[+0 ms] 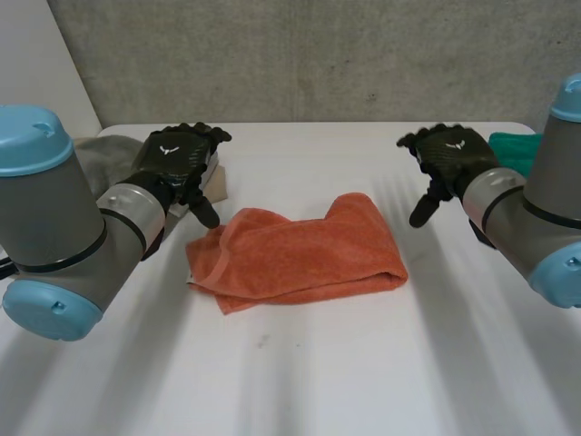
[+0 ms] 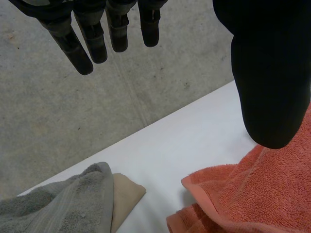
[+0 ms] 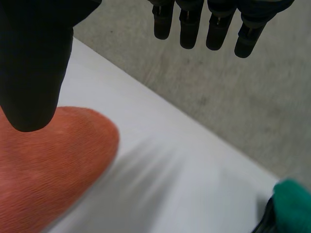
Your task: Fold the laundry.
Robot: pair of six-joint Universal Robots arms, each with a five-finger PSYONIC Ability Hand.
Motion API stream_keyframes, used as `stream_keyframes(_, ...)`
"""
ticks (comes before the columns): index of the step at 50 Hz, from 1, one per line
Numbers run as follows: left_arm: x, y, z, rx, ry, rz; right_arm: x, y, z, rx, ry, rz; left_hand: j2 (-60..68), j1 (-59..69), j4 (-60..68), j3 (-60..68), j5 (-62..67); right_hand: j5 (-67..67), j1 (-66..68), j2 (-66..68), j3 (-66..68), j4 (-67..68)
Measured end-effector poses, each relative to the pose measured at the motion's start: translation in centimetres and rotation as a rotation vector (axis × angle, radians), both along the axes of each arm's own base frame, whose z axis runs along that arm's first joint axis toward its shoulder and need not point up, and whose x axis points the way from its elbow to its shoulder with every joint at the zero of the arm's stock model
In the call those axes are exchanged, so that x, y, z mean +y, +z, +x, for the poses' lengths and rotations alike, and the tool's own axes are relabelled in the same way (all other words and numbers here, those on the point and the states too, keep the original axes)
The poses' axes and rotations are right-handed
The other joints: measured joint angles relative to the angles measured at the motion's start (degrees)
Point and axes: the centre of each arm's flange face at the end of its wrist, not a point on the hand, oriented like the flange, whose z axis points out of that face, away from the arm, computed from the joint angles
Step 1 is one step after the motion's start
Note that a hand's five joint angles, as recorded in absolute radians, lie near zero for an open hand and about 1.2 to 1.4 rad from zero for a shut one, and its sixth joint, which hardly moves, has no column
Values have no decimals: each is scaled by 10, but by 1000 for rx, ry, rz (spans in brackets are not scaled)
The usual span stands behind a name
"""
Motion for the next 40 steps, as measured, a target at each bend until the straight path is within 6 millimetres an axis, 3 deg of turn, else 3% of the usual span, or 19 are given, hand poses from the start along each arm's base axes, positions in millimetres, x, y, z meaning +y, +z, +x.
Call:
stream_keyframes(6, 0, 0, 1, -1, 1, 3, 12, -23, -11, -107, -74, 228, 0, 0, 0, 0, 0, 0, 0, 0, 0, 0)
stream_keyframes(12, 1, -3, -1, -4, -4, 9, 26, -63, -9, -150, -103, 384, 0, 0, 0, 0, 0, 0, 0, 1, 1, 2)
stream_keyframes(19, 2, -5, -3, -9, -9, 15, 25, -89, -1, -142, -78, 360, 0, 0, 0, 0, 0, 35, 26, 35, 41, 40)
stream_keyframes(26, 2, -6, -2, -9, -7, 15, 15, -114, 9, -111, -56, 270, 0, 0, 0, 0, 0, 135, 133, 132, 144, 144)
stream_keyframes(31, 2, -6, -2, -11, -8, 15, 10, -124, 11, -97, -81, 235, 0, 0, 0, 0, 0, 481, 451, 498, 497, 493)
stream_keyframes(37, 4, -8, -3, -14, -13, 18, 8, -125, 8, -93, -108, 218, 0, 0, 0, 0, 0, 535, 482, 539, 560, 565)
stream_keyframes(40, 5, -8, -3, -13, -14, 19, 9, -116, -3, -89, -144, 218, 0, 0, 0, 0, 0, 535, 482, 539, 560, 567)
